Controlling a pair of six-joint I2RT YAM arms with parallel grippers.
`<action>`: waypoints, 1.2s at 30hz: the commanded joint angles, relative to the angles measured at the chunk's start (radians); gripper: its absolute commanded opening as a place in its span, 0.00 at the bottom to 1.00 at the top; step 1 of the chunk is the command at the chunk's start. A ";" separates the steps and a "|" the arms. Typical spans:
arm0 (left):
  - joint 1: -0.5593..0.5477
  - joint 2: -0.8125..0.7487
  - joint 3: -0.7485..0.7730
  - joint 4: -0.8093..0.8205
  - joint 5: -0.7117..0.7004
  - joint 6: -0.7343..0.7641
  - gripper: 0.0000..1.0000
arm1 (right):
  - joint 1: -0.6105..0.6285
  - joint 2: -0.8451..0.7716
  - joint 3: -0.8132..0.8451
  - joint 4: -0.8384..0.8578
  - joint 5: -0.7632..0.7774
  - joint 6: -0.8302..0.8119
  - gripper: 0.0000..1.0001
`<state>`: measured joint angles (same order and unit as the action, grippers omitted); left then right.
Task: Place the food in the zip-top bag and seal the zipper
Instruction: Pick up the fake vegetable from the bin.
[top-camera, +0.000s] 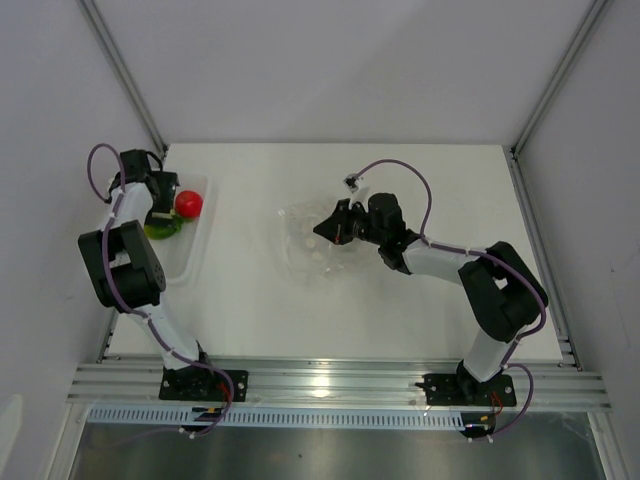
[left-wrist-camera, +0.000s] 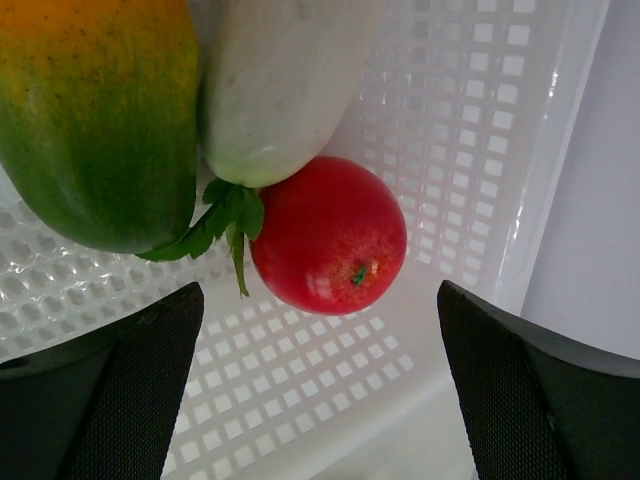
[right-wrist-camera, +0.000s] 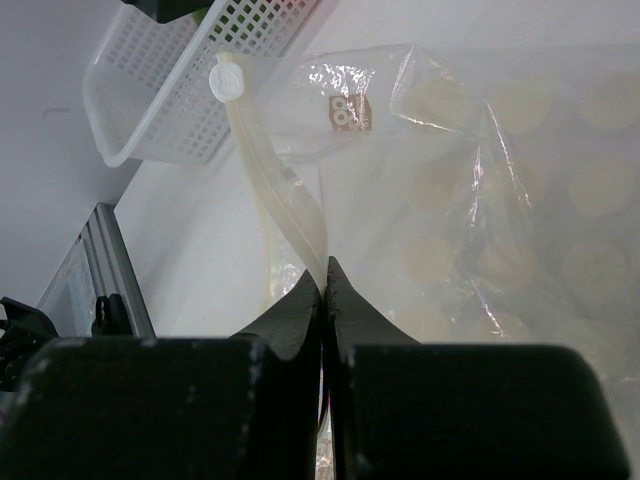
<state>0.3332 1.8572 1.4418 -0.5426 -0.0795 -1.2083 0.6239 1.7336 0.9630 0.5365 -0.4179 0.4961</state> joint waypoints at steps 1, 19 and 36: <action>0.012 0.028 0.034 0.004 -0.032 -0.025 0.99 | -0.006 0.009 0.016 0.048 -0.012 -0.016 0.00; 0.012 0.085 0.009 0.170 0.017 0.064 1.00 | -0.013 0.014 0.016 0.053 -0.019 -0.014 0.00; 0.003 0.157 0.022 0.161 0.064 0.027 0.99 | -0.013 0.017 0.016 0.059 -0.025 -0.014 0.00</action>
<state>0.3351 2.0003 1.4384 -0.3954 -0.0319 -1.1706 0.6151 1.7428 0.9630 0.5453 -0.4339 0.4961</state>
